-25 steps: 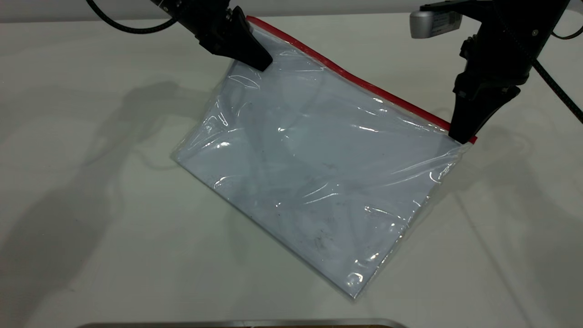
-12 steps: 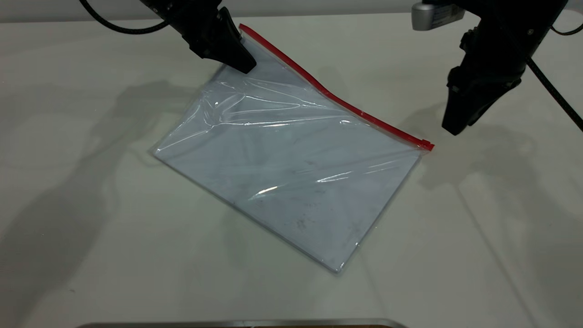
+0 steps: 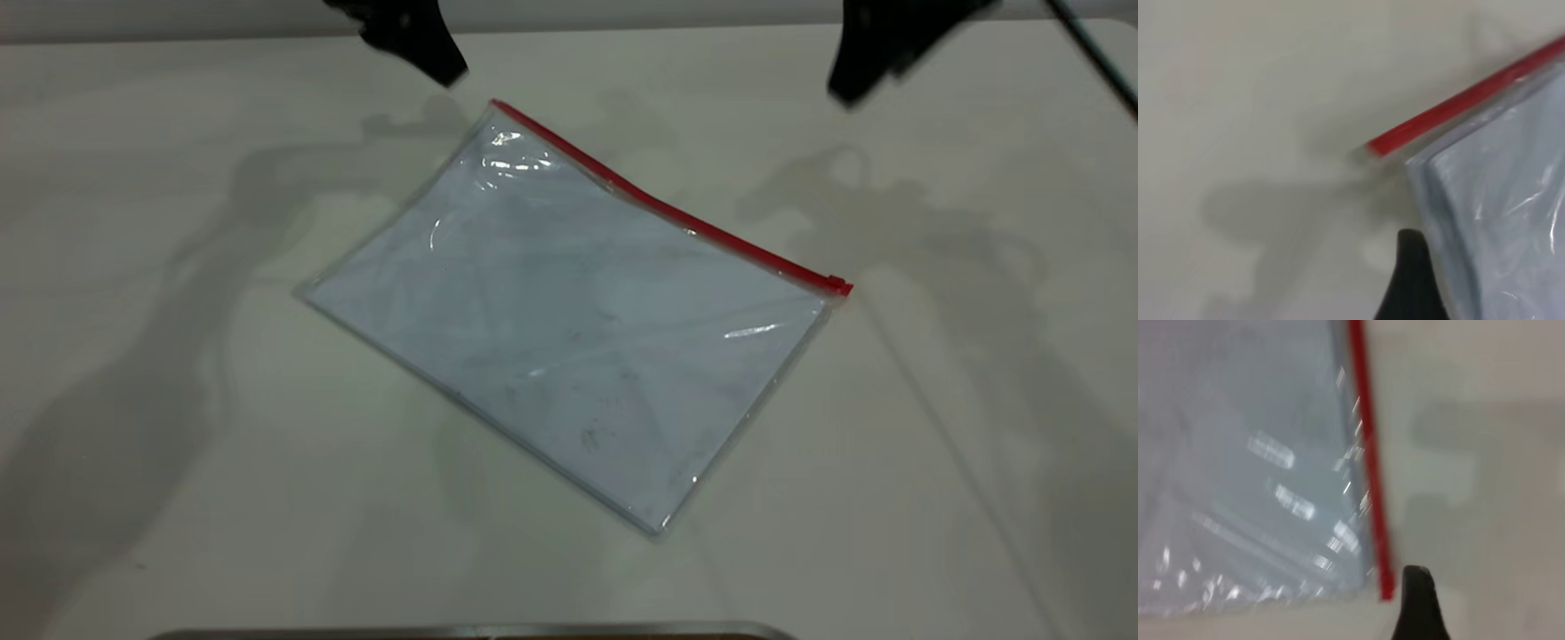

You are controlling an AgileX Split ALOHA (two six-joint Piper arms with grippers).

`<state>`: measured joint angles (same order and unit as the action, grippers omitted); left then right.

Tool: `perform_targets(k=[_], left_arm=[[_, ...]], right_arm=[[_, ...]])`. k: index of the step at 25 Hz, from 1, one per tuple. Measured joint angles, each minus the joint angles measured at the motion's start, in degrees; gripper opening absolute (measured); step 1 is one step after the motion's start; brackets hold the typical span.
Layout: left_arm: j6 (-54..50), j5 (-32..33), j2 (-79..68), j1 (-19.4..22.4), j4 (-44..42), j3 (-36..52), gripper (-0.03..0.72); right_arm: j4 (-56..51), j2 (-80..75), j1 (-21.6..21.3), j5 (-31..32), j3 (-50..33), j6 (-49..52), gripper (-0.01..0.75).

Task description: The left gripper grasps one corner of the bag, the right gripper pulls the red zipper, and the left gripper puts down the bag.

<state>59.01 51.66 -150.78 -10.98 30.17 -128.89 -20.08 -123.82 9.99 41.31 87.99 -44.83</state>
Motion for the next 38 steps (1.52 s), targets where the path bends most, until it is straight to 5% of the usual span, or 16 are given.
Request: perform_targets(k=[9, 21, 31, 38], left_arm=[[-27.8, 15.3, 4.2, 0.0, -20.1, -17.0, 0.618], [-48.8, 15.3, 19.1, 0.0, -31.1, -22.8, 0.584], [-50.8, 15.3, 42.9, 0.0, -31.1, 0.6, 0.582], [-56.0, 15.3, 62.5, 0.0, -31.1, 23.2, 0.582]], right_arm=[[0.2, 15.5, 0.0, 3.3, 4.2, 1.9, 0.586], [2.8, 47.4, 0.0, 14.4, 4.2, 11.4, 0.586], [8.8, 66.5, 0.0, 29.5, 4.2, 23.1, 0.585], [8.2, 77.9, 0.0, 29.5, -2.5, 24.6, 0.585]])
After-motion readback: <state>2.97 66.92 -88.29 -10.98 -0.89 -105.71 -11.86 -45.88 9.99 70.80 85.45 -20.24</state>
